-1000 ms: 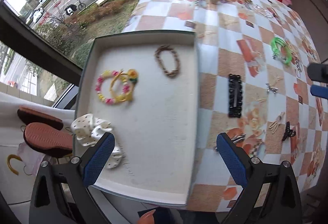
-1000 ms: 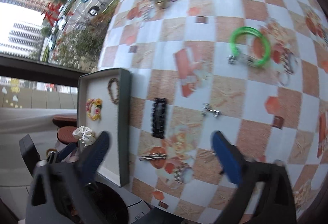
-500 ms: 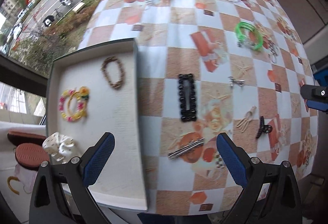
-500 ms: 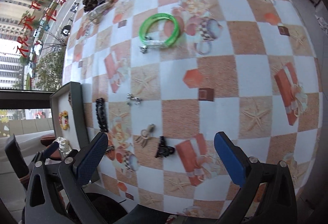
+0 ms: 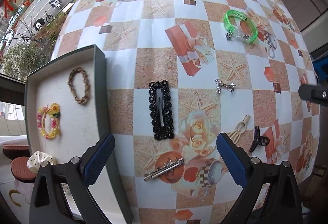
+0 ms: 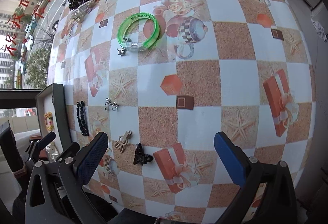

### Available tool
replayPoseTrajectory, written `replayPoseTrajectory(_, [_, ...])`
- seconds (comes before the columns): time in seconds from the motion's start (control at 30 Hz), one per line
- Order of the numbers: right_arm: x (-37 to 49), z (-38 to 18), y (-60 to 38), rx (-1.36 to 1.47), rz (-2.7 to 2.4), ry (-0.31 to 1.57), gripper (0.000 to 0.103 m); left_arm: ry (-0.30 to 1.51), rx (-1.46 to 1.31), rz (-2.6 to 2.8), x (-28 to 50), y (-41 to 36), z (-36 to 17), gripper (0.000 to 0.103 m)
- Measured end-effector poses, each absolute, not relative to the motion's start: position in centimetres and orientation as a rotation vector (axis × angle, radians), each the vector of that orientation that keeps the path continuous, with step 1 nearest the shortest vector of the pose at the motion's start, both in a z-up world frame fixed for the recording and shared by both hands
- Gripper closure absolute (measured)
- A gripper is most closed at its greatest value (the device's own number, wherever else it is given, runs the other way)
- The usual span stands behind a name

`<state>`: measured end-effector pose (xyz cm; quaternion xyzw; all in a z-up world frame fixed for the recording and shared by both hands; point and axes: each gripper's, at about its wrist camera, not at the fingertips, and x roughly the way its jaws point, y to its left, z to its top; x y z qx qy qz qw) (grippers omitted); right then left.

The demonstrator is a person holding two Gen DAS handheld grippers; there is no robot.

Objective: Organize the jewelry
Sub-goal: 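Move the left tool back over the table toward the black hair clip, then grasp the black beaded hair clip with left tool while right tool grasps green bangle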

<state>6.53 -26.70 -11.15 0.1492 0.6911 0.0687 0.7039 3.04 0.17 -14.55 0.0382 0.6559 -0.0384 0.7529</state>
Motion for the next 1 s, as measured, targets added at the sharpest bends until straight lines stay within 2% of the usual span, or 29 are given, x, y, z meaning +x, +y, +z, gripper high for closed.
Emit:
replayPoseTrajectory(0.43, [14.4,-13.2,-26.4,0.329,0.074,1.511,0.001,1.472,0.084,-0.019,5.1,0.3,-18.6,0.001])
replayPoseTrajectory(0.63, [17.0,-14.9,-26.3,0.332,0.038,1.513,0.012,1.491,0.073,0.016,5.2,1.0,-20.1,0.001])
replayPoseTrajectory(0.7, [17.7,-15.6,-26.1,0.32,0.026,1.52,0.021,1.494,0.055,0.012,5.3,1.2,-20.5,0.001])
replayPoseTrajectory(0.87, [19.0,-16.2,-24.9,0.241,0.006,1.502,0.024,1.485,0.034,-0.008,5.9,1.3,-21.0,0.001])
replayPoseTrajectory(1.0, [19.3,-16.3,-23.6,0.131,-0.018,1.492,0.031,1.478,0.036,-0.019,6.5,1.1,-21.2,0.003])
